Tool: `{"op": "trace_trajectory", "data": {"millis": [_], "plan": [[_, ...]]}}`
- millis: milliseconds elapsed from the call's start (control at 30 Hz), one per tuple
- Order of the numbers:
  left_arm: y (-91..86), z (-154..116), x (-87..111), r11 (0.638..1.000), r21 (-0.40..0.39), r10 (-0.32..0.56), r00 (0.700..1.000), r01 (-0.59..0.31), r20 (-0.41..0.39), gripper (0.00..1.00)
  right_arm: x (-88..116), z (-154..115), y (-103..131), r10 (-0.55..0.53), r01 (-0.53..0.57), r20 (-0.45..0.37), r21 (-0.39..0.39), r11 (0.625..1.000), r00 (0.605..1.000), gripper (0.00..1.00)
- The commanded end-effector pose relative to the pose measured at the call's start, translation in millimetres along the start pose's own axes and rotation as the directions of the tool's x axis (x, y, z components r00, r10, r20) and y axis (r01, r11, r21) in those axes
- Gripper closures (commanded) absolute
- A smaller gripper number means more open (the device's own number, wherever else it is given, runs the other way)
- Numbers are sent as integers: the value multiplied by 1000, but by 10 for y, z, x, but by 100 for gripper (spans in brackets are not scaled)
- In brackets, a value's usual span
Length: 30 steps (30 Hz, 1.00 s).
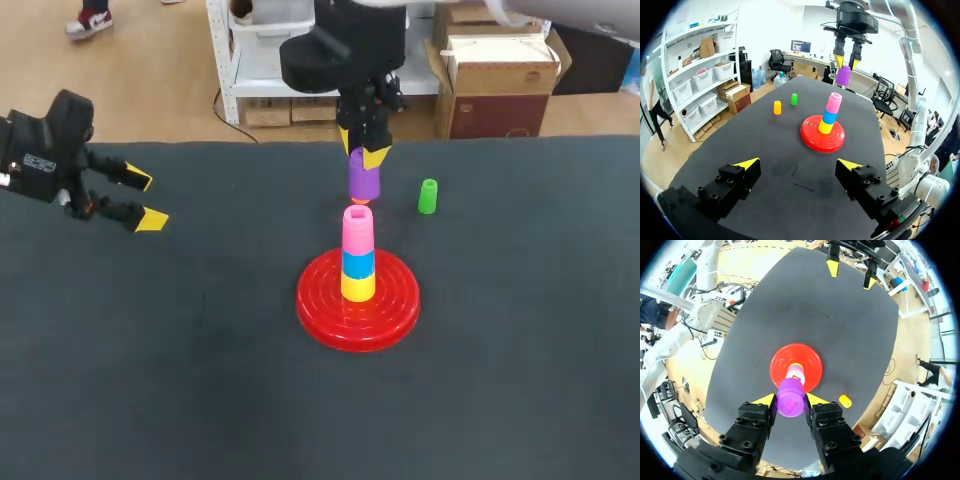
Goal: Pick up and stack the cylinders on the red base in this order: pink,purple,orange,green
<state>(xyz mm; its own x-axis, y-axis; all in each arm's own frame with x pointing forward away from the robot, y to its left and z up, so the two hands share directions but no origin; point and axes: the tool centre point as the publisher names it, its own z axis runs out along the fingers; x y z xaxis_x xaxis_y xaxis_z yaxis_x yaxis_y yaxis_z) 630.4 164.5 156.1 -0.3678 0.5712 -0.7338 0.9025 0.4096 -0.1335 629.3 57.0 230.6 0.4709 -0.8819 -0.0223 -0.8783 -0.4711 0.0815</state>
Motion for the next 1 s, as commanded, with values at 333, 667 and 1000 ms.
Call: {"op": "trace_trajectory", "data": {"millis": [333,667,1000], "plan": [[5,1,15,1000,0,3,1000,-3,3,0,-38,132,39,-28,22,42,147,989,999,100],[5,1,15,1000,0,3,1000,-3,3,0,-35,134,77,-65,62,37,60,996,997,100],[5,1,15,1000,0,3,1000,-3,3,0,-15,201,48,-88,88,36,-1,996,995,100]]}}
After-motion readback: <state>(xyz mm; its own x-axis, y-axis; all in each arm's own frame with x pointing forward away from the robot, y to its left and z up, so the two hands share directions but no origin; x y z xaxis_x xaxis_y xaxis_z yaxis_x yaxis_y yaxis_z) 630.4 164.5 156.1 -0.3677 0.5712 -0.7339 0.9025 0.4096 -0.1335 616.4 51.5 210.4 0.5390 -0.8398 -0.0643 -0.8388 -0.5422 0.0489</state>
